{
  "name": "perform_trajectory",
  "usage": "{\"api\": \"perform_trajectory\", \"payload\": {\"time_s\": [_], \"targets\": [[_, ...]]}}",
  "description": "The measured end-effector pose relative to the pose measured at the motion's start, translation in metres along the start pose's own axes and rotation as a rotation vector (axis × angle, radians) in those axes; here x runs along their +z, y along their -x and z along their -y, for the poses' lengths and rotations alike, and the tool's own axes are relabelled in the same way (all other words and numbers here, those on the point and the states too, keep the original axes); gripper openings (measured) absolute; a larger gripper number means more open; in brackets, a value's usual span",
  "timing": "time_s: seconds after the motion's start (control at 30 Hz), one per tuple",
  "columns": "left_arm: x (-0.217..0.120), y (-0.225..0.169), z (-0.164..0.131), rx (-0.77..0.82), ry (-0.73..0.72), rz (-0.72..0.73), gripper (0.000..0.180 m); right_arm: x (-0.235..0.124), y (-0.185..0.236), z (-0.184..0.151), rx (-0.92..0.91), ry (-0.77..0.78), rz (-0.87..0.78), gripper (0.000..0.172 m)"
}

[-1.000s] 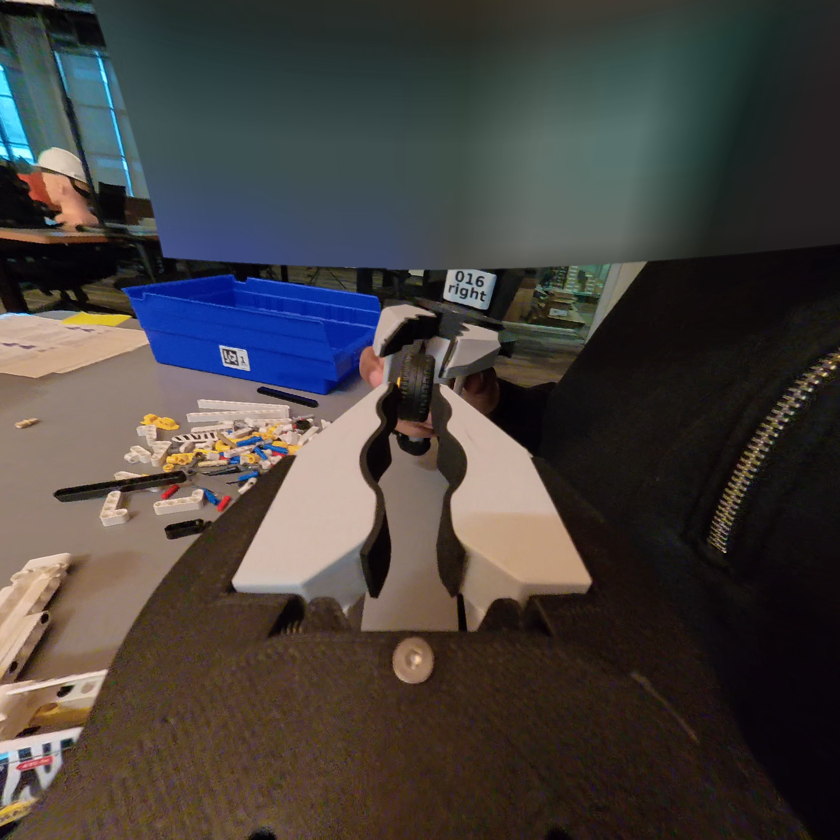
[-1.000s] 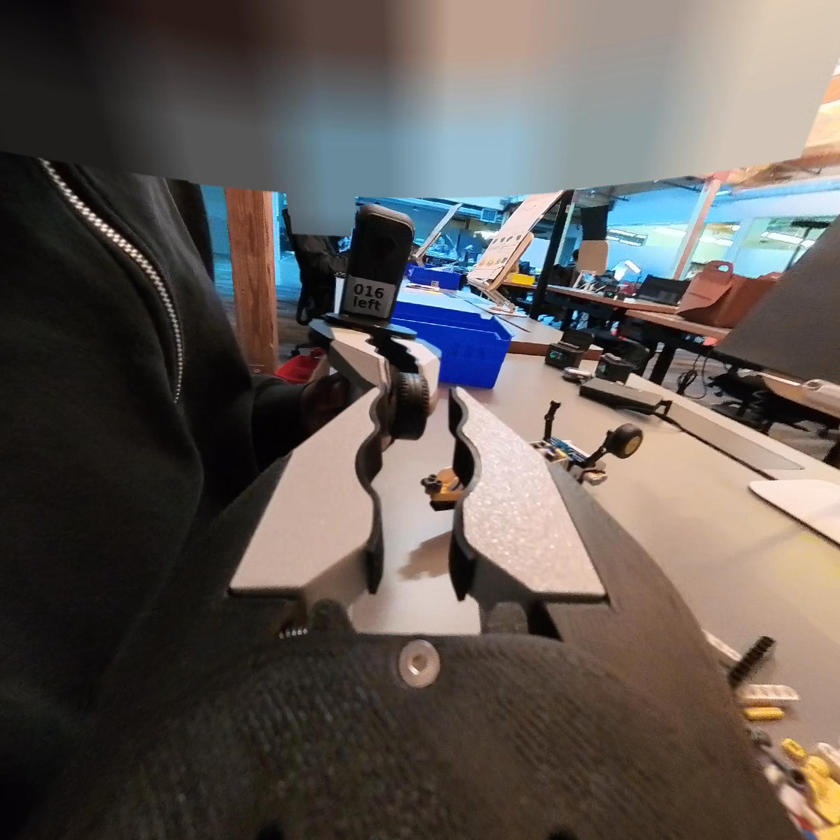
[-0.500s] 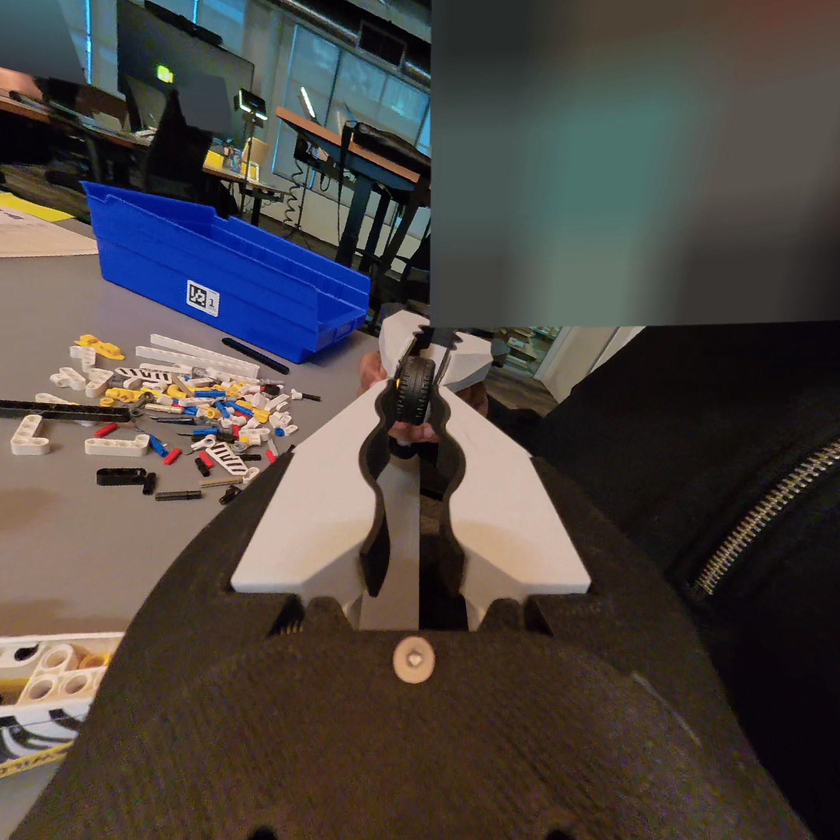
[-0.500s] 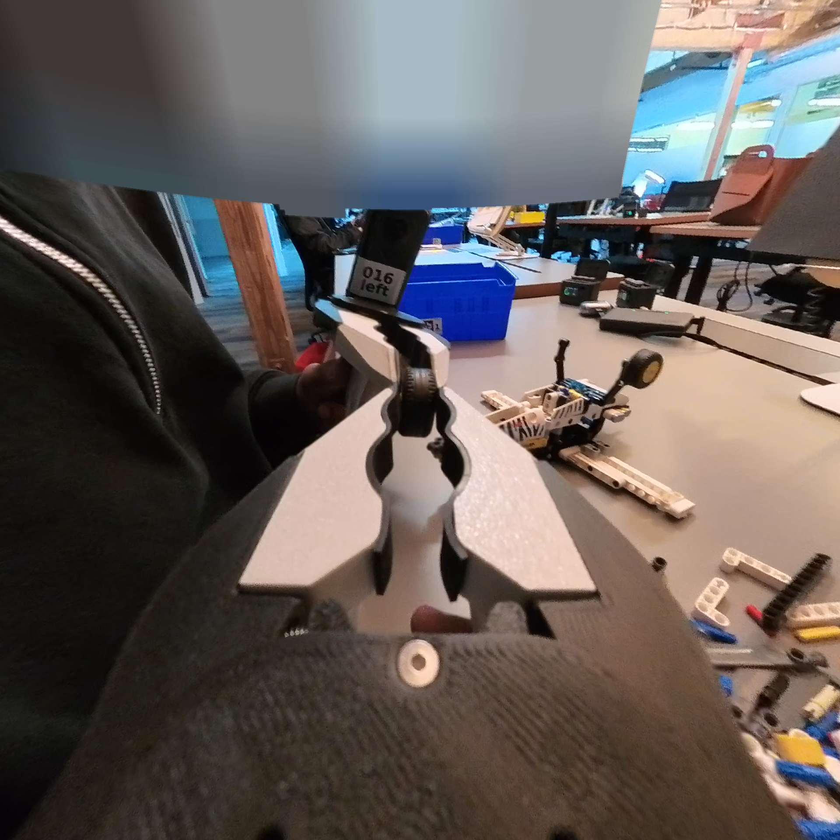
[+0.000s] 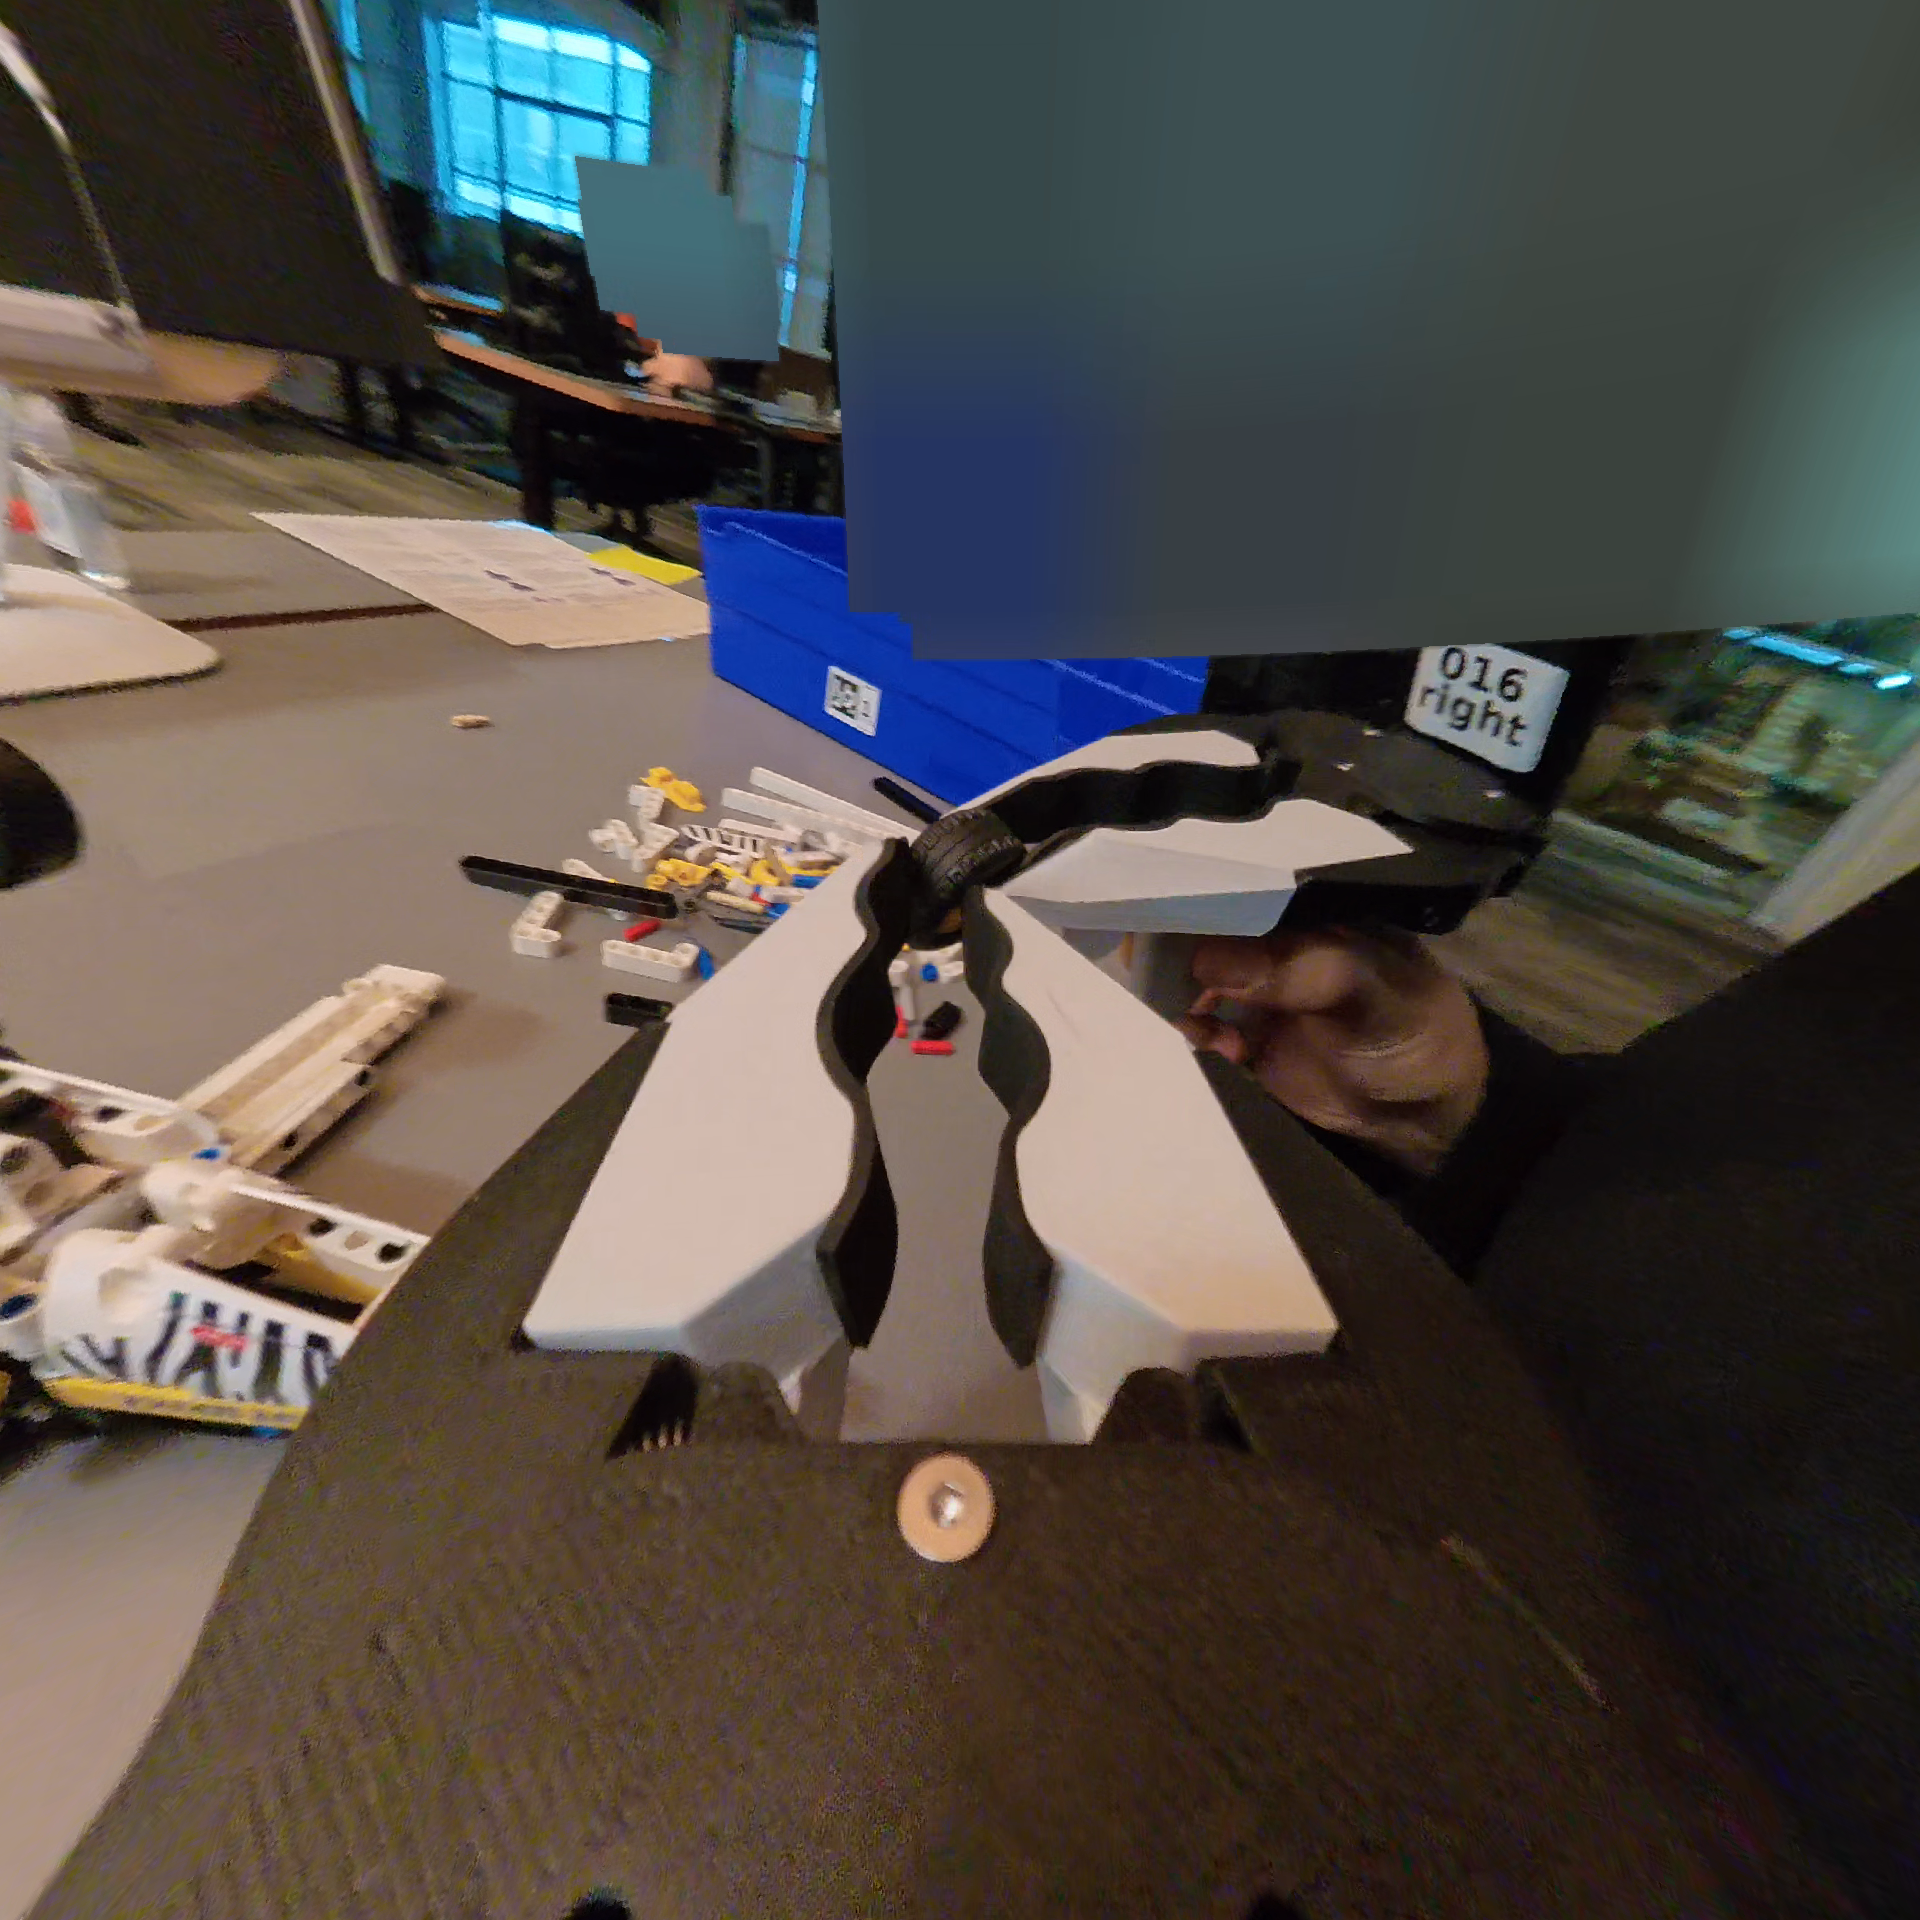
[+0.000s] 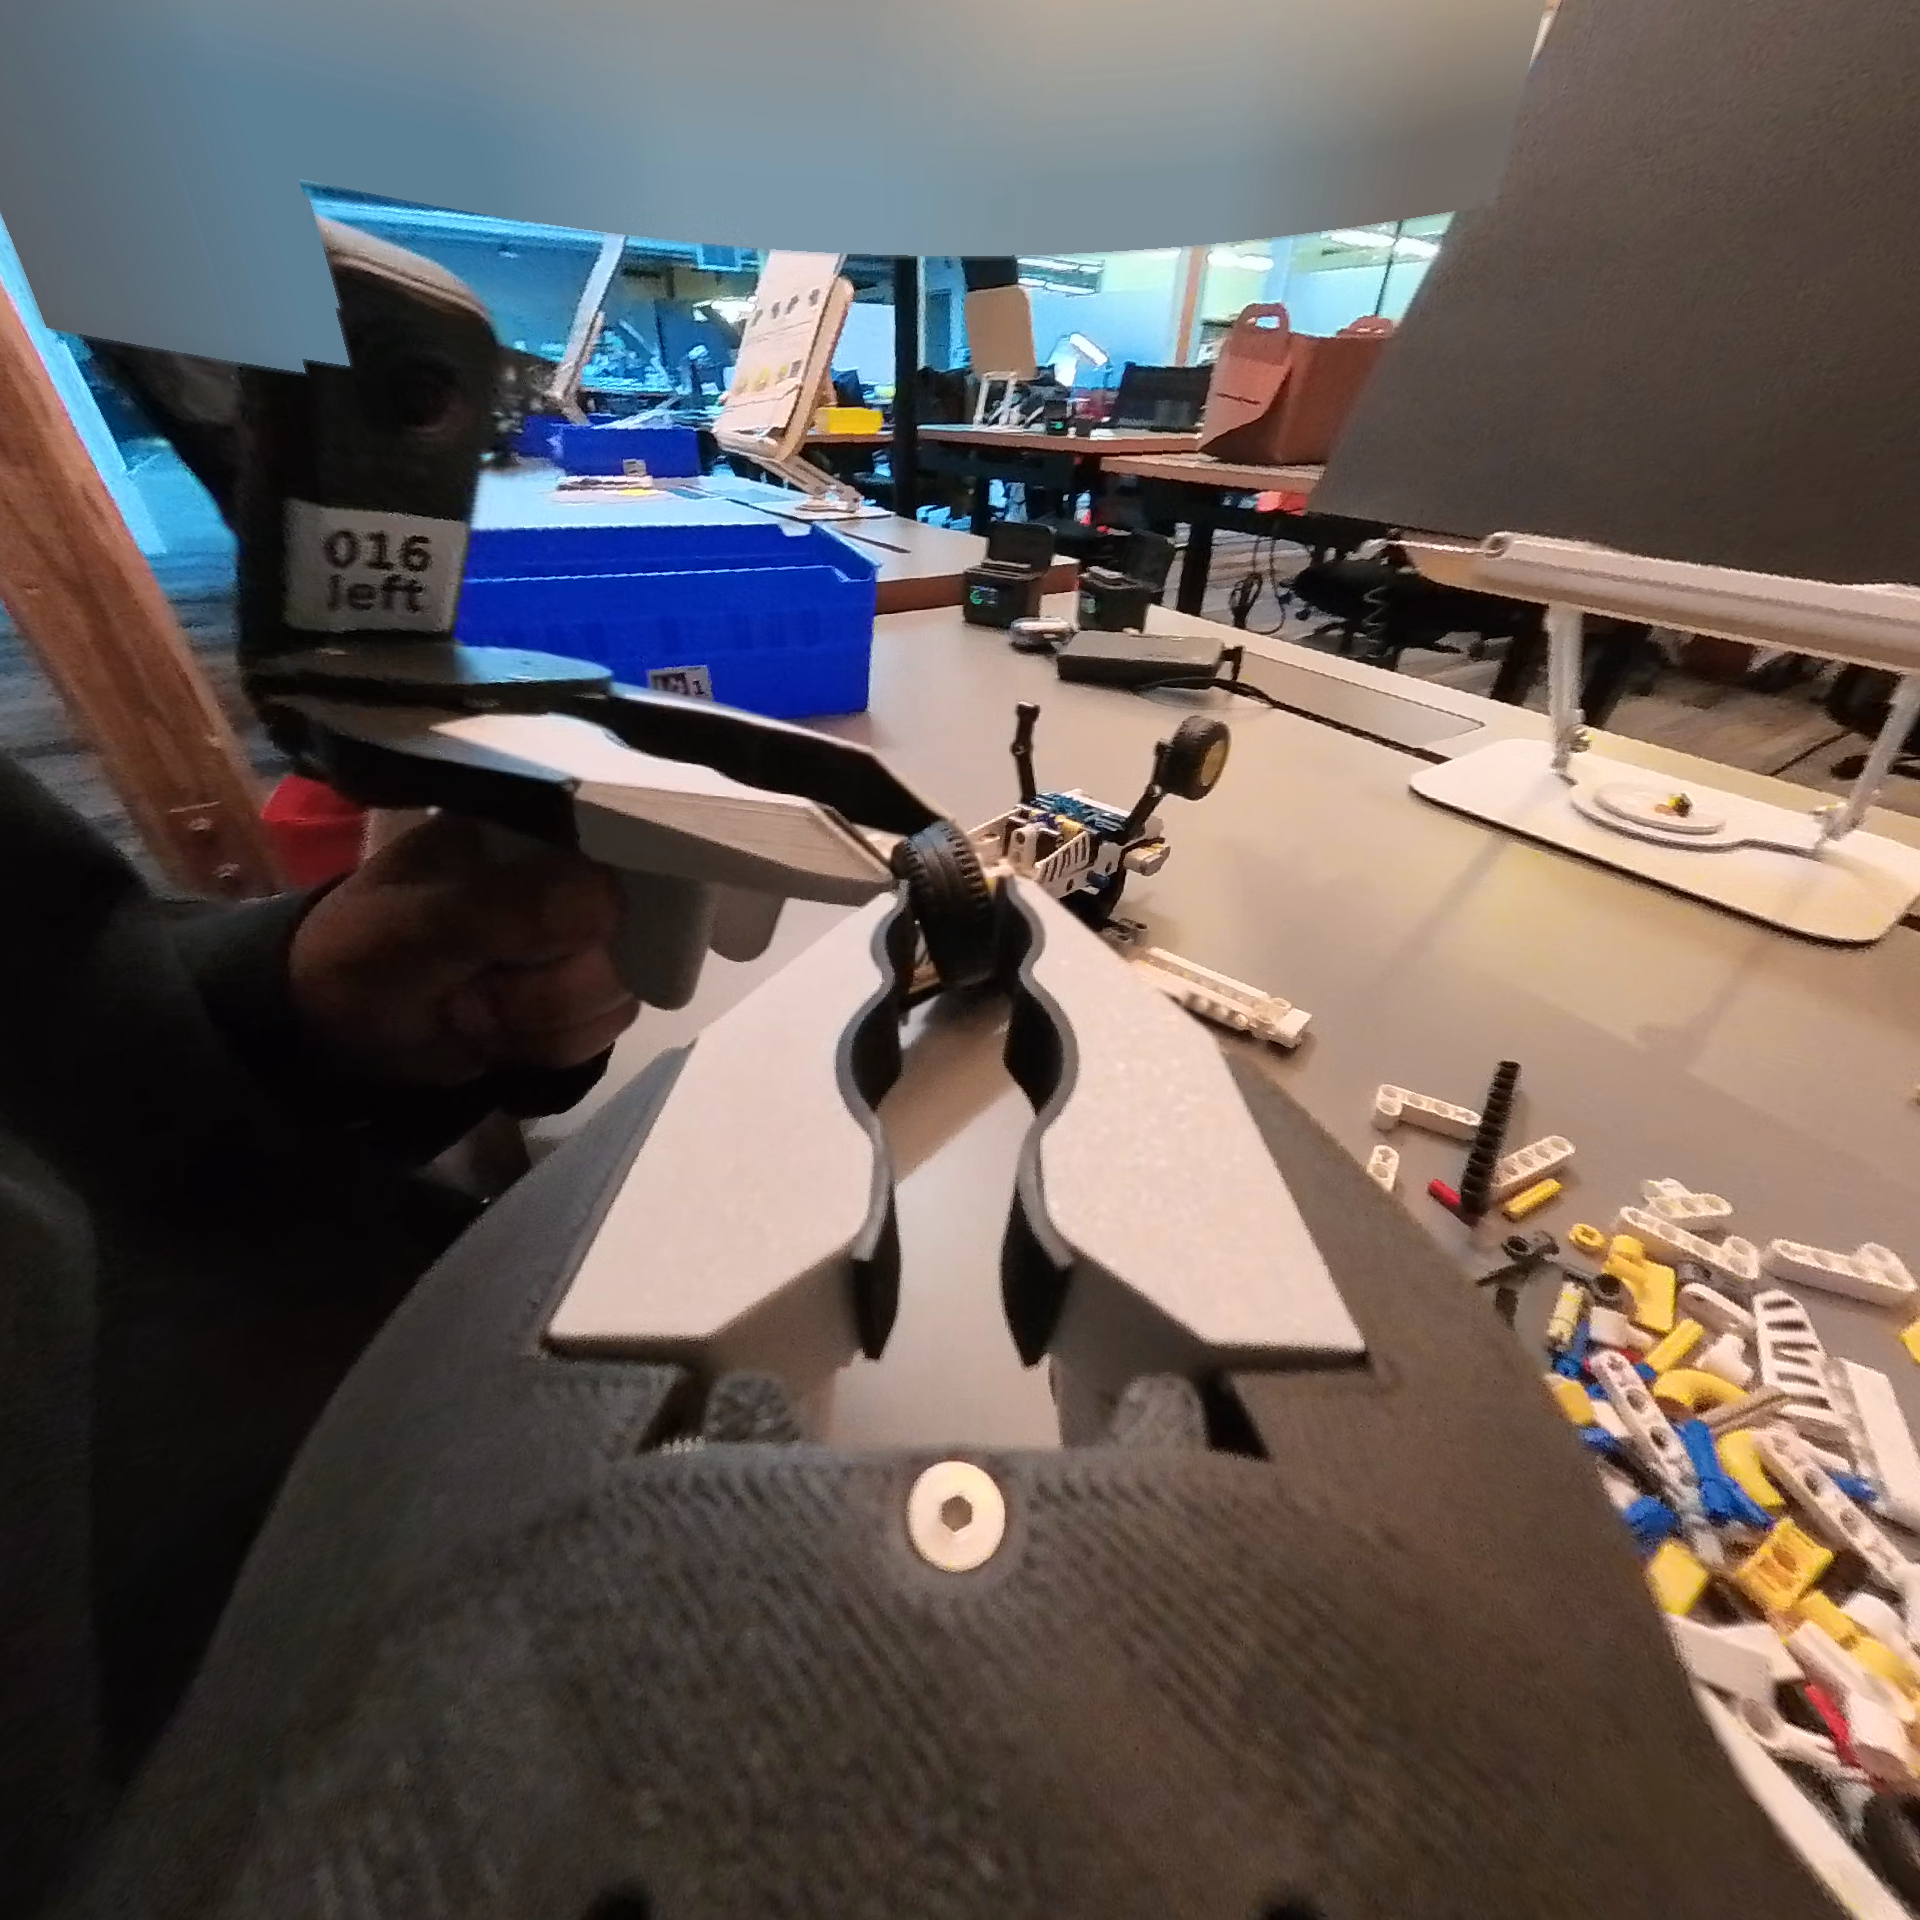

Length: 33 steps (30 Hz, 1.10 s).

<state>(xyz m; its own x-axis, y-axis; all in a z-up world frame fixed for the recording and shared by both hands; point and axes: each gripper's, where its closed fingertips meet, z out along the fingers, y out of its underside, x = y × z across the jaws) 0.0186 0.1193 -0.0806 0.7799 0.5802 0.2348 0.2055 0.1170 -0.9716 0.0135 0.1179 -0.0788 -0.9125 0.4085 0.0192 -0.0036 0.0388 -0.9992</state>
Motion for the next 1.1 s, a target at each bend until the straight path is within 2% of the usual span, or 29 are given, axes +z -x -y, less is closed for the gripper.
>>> {"api": "perform_trajectory", "payload": {"time_s": [0.23, 0.27, 0.3, 0.33, 0.37, 0.43, 0.5, 0.63, 0.73, 0.8, 0.87, 1.1], "targets": [[0.000, 0.010, 0.001, 0.038, -0.001, 0.078, 0.007, 0.007, -0.007, -0.002, 0.047, -0.027, -0.085, 0.012], [-0.001, 0.009, 0.003, 0.007, -0.028, 0.058, 0.000, 0.008, -0.011, -0.002, 0.063, -0.029, -0.092, 0.012], [0.002, -0.007, 0.001, -0.043, -0.029, -0.062, 0.000, 0.007, -0.014, 0.000, 0.086, -0.044, -0.076, 0.013], [0.007, -0.016, -0.007, -0.077, 0.004, -0.118, 0.000, 0.005, -0.017, 0.004, 0.128, -0.069, -0.048, 0.012], [0.009, -0.013, -0.007, -0.084, -0.009, -0.094, 0.000, 0.002, -0.021, 0.007, 0.184, -0.101, -0.032, 0.012], [0.004, 0.002, 0.006, -0.091, -0.079, -0.035, 0.000, -0.004, -0.027, 0.011, 0.307, -0.157, 0.018, 0.012], [-0.003, 0.009, 0.019, -0.172, -0.123, -0.075, 0.000, -0.010, -0.028, 0.012, 0.422, -0.215, 0.087, 0.012], [-0.004, 0.014, 0.020, -0.406, -0.107, -0.212, 0.027, -0.012, -0.025, 0.020, 0.598, -0.332, 0.210, 0.012], [0.003, 0.006, 0.011, -0.544, -0.067, -0.311, 0.036, -0.005, -0.017, 0.017, 0.663, -0.341, 0.261, 0.012], [0.003, 0.004, 0.012, -0.593, -0.089, -0.342, 0.034, -0.001, -0.012, 0.015, 0.671, -0.325, 0.277, 0.012], [0.002, 0.006, 0.013, -0.603, -0.107, -0.339, 0.010, 0.003, -0.009, 0.013, 0.660, -0.299, 0.273, 0.012], [-0.002, 0.010, 0.006, -0.514, -0.050, -0.284, 0.009, 0.009, -0.006, 0.007, 0.625, -0.250, 0.272, 0.014]]}}
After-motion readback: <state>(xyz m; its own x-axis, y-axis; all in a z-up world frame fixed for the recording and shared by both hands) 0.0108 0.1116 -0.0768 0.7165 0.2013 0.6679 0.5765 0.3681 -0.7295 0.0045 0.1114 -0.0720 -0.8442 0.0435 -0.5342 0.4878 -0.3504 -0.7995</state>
